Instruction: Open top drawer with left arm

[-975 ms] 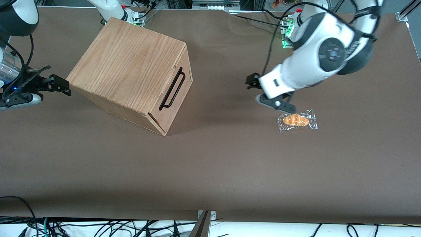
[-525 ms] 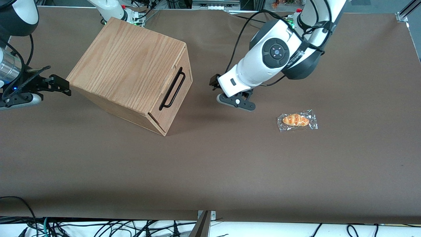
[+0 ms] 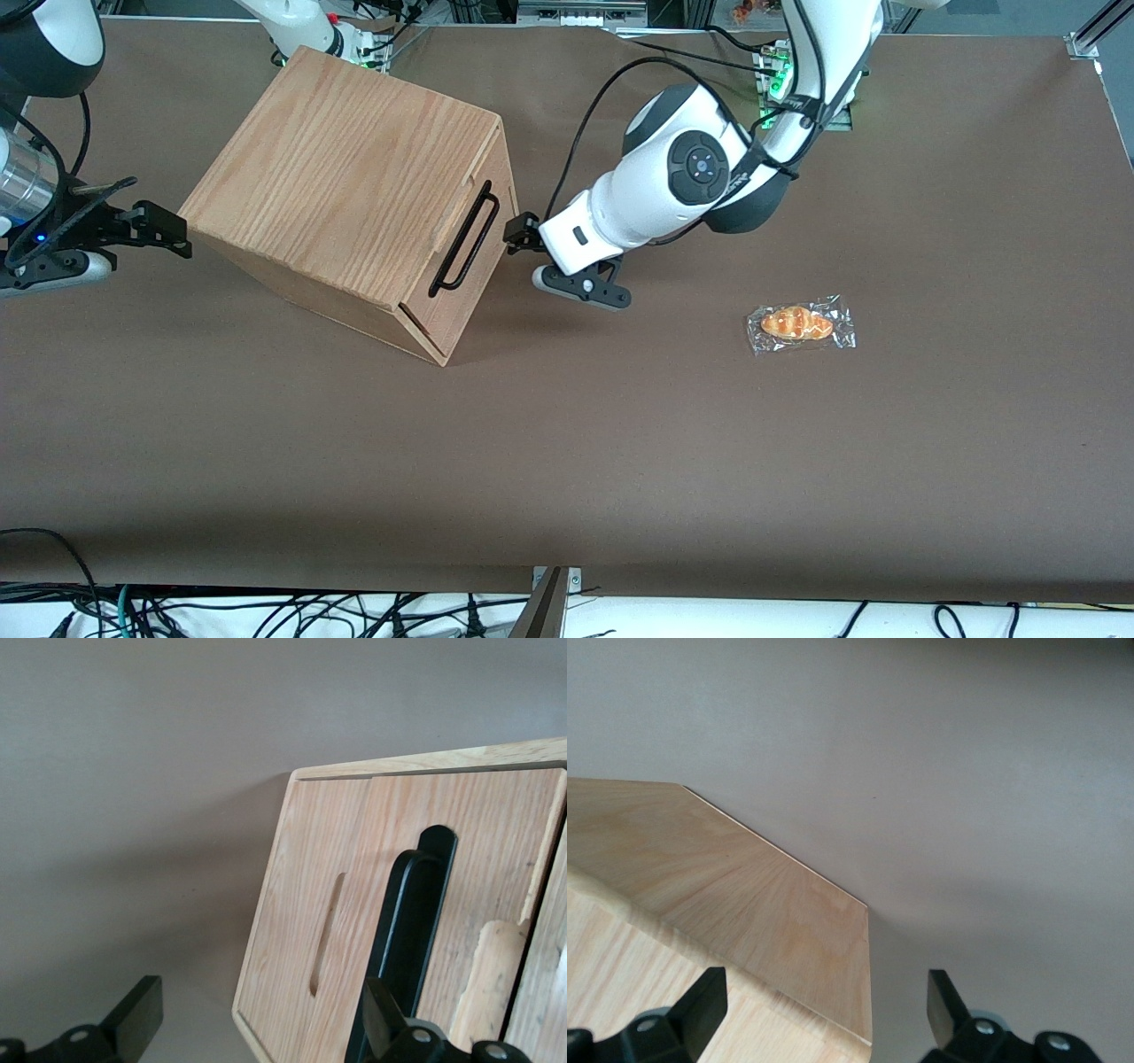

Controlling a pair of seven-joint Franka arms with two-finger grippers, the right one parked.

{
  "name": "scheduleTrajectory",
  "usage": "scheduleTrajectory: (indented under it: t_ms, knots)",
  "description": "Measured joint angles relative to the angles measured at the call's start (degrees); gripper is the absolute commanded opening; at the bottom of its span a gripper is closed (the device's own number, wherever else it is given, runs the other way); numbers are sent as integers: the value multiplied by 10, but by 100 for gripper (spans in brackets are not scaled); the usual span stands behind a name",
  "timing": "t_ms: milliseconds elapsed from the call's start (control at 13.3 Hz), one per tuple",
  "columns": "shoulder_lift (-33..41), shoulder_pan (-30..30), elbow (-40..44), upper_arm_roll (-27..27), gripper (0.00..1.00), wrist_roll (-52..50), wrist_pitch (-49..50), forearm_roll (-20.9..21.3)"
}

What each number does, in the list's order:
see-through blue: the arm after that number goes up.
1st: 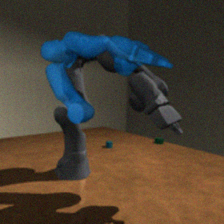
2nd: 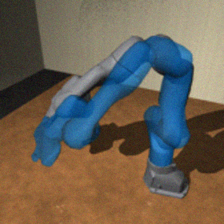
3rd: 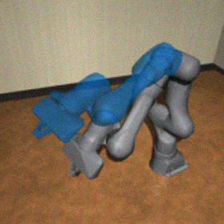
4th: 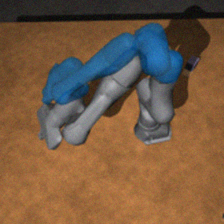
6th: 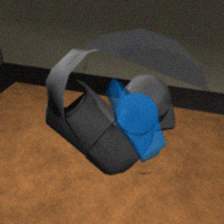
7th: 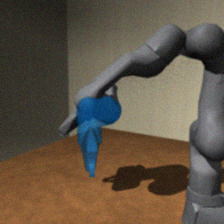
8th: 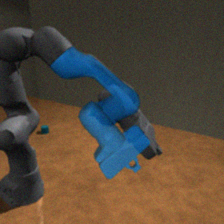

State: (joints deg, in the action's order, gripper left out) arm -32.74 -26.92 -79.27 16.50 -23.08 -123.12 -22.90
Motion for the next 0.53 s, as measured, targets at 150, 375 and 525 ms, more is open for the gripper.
scheduleTrajectory:
  t_ms: [150, 375, 525]
  knots:
    - [-20, -15, 14, 0, 100, 0, -18, -1]
    - [-34, -31, 24, 0, 100, -1, -33, -14]
    - [-36, -40, 26, 0, 100, -1, -34, -15]
